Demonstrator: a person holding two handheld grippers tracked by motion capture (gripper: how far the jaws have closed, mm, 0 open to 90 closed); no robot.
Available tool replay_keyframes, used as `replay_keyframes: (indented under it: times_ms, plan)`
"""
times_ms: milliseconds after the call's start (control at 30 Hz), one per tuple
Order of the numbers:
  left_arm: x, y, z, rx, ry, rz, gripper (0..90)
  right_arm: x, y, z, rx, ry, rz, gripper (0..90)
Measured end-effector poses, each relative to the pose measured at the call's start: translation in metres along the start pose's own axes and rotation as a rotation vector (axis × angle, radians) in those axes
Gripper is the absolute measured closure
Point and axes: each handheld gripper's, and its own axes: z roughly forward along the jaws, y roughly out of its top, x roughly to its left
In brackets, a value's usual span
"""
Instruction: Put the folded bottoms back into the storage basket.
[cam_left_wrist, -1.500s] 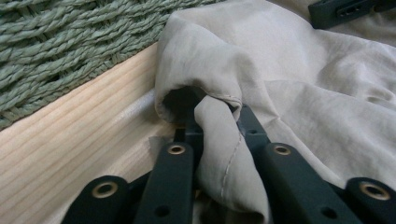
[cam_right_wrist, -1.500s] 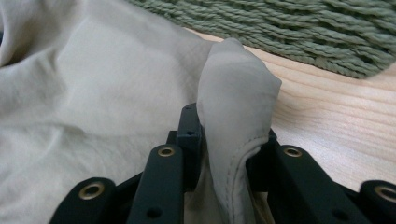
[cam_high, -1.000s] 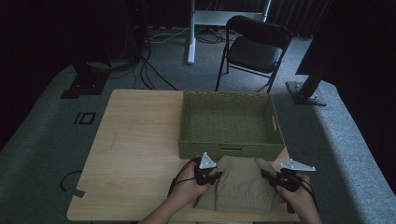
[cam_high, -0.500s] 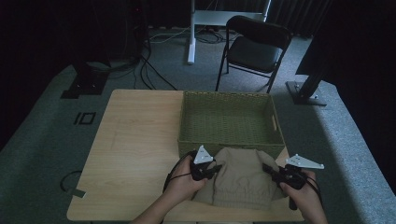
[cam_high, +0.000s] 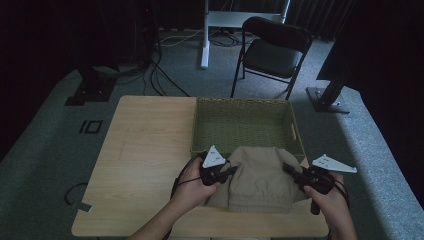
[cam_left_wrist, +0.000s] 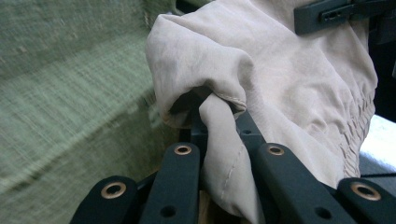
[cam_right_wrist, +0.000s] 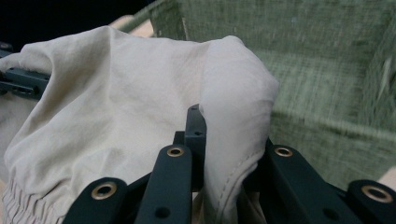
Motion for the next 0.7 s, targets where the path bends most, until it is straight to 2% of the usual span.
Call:
replay_keyframes:
  times_ms: [133, 367, 400, 467, 700]
  plan:
    - [0.004, 0.014, -0.008, -0.036, 0.011, 0.006, 84.3, 0.001, 0.015, -0.003, -0.033, 0.009, -0.01, 78.3]
    - [0.009, 0.03, -0.015, -0.061, 0.023, 0.028, 84.3, 0.003, 0.034, -0.002, -0.06, 0.004, -0.03, 78.3]
    - [0.011, 0.035, -0.016, -0.064, 0.026, 0.034, 84.3, 0.002, 0.043, -0.001, -0.068, 0.009, -0.032, 78.3]
    - [0.013, 0.04, -0.018, -0.07, 0.03, 0.039, 84.3, 0.001, 0.046, -0.001, -0.071, 0.006, -0.035, 78.3]
    - [0.027, 0.061, -0.024, -0.098, 0.054, 0.047, 84.3, -0.002, 0.071, 0.007, -0.095, 0.007, -0.045, 78.3]
